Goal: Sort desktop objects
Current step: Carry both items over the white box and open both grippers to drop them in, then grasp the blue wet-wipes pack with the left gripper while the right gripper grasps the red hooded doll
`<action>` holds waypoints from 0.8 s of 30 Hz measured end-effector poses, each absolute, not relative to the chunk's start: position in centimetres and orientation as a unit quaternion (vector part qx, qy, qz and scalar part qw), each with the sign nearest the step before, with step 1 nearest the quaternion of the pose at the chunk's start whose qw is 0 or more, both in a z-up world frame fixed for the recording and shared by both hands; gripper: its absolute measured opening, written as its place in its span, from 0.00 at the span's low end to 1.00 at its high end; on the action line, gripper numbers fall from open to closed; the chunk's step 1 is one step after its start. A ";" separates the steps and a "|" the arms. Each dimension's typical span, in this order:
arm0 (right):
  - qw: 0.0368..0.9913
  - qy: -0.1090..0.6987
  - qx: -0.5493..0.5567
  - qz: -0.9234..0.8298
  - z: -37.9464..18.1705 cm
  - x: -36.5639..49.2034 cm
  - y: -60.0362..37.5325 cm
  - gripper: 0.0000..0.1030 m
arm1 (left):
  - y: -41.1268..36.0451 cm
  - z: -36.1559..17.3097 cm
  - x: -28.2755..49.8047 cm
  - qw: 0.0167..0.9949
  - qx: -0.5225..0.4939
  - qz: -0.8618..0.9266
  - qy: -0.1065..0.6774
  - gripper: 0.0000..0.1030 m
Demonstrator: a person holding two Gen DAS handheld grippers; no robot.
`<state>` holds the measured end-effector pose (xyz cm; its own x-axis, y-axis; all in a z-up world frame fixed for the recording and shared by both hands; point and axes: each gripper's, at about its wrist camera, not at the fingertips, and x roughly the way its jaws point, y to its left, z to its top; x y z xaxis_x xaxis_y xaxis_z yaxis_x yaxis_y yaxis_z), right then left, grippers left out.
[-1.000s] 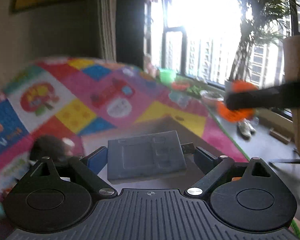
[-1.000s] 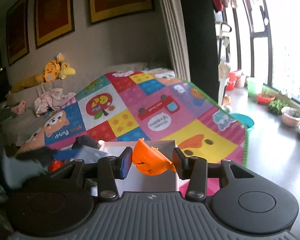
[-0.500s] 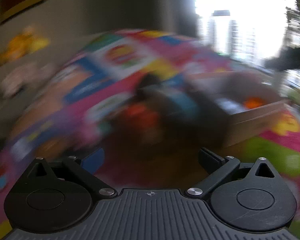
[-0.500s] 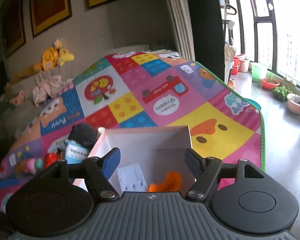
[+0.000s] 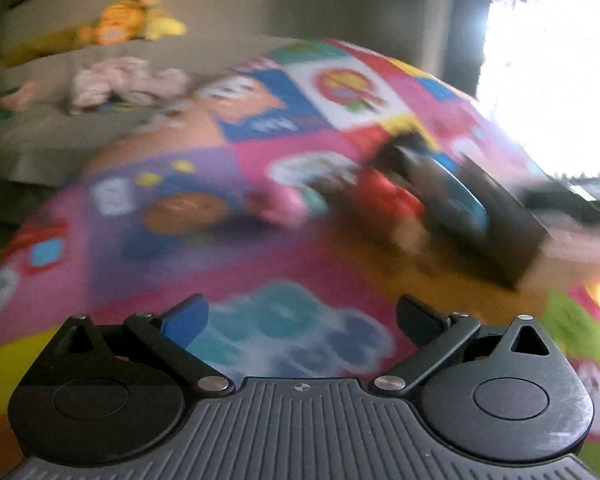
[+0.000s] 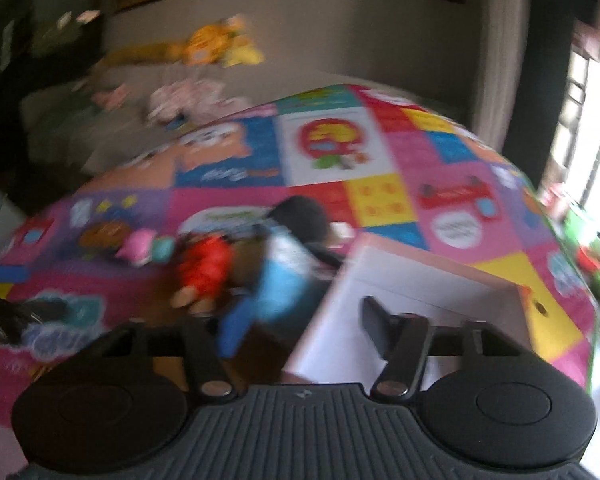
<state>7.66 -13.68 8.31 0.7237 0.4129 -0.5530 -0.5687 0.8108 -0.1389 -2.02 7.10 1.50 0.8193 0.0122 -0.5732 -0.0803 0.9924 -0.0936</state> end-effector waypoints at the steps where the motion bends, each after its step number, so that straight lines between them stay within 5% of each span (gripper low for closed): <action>1: 0.912 0.259 -0.154 0.280 8.1 7.7 -12.5 0.53 | 6.3 1.0 -1.8 0.952 -0.045 0.017 0.303 1.00; 13: 0.888 0.311 -0.211 0.266 2.9 14.0 -1.5 0.53 | 6.1 -0.1 -1.3 0.943 -0.055 0.004 0.328 1.00; 24: 0.858 0.372 -0.089 0.342 6.2 7.2 -11.9 0.48 | 6.1 0.0 -1.5 0.942 -0.061 0.001 0.329 1.00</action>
